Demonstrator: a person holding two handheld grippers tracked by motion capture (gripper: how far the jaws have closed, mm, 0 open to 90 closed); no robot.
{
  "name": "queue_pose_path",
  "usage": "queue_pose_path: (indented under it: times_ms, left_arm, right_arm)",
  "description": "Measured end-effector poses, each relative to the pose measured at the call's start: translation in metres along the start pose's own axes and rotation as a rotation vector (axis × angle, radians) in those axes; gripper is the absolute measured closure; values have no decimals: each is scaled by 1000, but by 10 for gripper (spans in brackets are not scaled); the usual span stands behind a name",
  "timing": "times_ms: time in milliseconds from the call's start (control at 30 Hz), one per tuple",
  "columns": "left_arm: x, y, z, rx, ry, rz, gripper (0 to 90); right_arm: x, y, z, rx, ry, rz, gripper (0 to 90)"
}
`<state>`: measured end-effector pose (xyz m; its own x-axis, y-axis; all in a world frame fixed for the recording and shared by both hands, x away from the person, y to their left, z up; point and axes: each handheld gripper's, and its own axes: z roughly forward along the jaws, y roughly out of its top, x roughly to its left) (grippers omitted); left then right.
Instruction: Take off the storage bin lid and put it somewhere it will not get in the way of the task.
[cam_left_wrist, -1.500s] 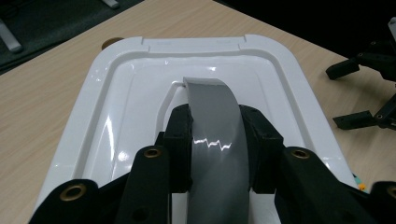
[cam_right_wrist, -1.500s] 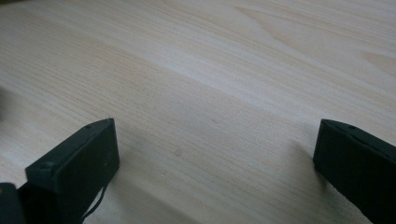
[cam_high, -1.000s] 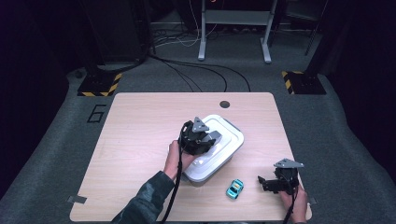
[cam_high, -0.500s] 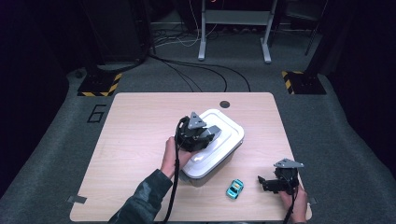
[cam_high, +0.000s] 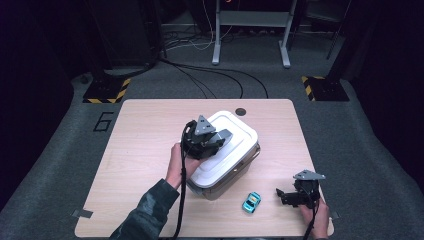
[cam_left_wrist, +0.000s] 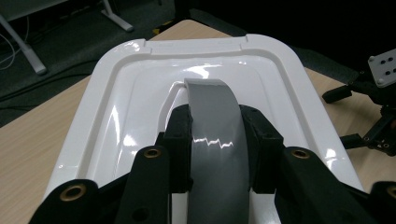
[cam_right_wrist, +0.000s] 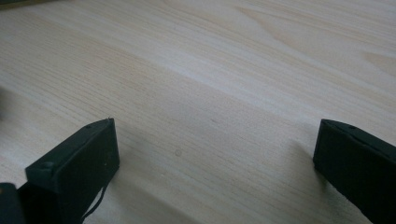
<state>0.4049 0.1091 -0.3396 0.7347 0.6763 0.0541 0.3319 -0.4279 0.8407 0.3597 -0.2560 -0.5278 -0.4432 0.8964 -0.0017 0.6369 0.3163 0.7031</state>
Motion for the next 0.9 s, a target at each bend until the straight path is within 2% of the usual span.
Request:
queue_pose_path:
  times_ms: [400, 900]
  left_arm:
    - [20, -1, -21, -11, 55, -10, 666]
    - [50, -12, -45, -16, 133, -55, 666]
  right_arm:
    - [0, 0, 0, 0, 0, 0, 0]
    - [-1, 0, 0, 0, 1, -9, 0]
